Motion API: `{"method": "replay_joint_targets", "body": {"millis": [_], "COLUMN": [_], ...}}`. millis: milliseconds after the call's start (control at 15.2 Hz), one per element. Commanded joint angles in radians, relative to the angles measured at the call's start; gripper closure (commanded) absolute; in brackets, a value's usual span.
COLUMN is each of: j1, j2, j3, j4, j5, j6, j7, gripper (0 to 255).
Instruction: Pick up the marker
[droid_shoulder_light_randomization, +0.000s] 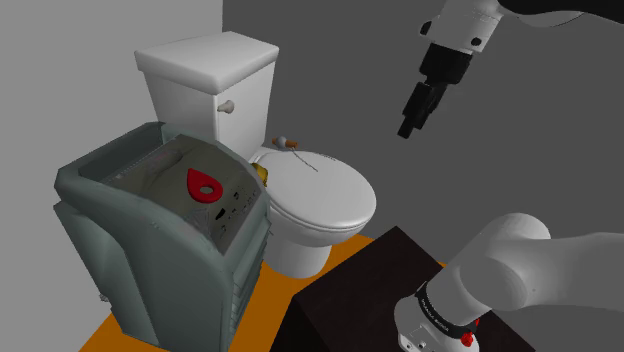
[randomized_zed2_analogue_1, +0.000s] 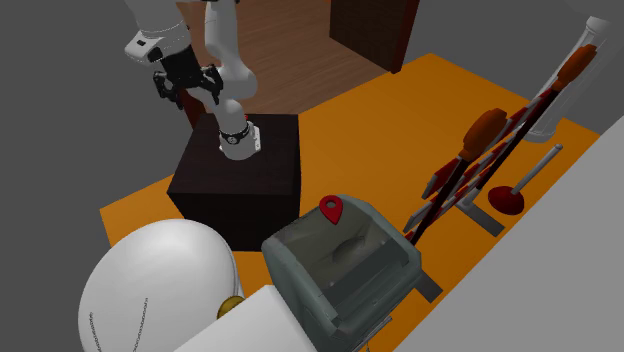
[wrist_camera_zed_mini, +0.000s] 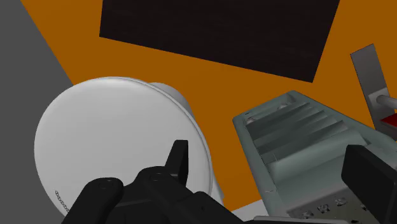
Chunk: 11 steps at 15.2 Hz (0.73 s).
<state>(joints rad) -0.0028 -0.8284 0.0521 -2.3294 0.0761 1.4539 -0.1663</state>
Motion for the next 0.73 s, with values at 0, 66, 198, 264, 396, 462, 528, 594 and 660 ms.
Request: {"method": "replay_joint_targets", "body": {"millis": [0,66,198,264,396,462,528,594,660], "j1": [0.000,0.005,0.016,0.021,0.030,0.034,0.039,0.042,0.046], "j2": [0.000,0.010,0.034,0.048,0.079,0.097,0.116,0.136,0.158], "j3": [0.000,0.019,0.057,0.076,0.115,0.134,0.153,0.173,0.193], "j4": [0.000,-0.009,-0.023,-0.028,-0.034,-0.035,-0.035,-0.033,-0.031], "j5": [0.000,0.016,0.046,0.060,0.086,0.098,0.109,0.120,0.129], "j6": [0.000,0.025,0.075,0.101,0.153,0.179,0.206,0.232,0.258], "j7": [0.000,0.019,0.056,0.074,0.110,0.128,0.145,0.163,0.180], "gripper": [0,0,0,0,0,0,0,0,0]}}
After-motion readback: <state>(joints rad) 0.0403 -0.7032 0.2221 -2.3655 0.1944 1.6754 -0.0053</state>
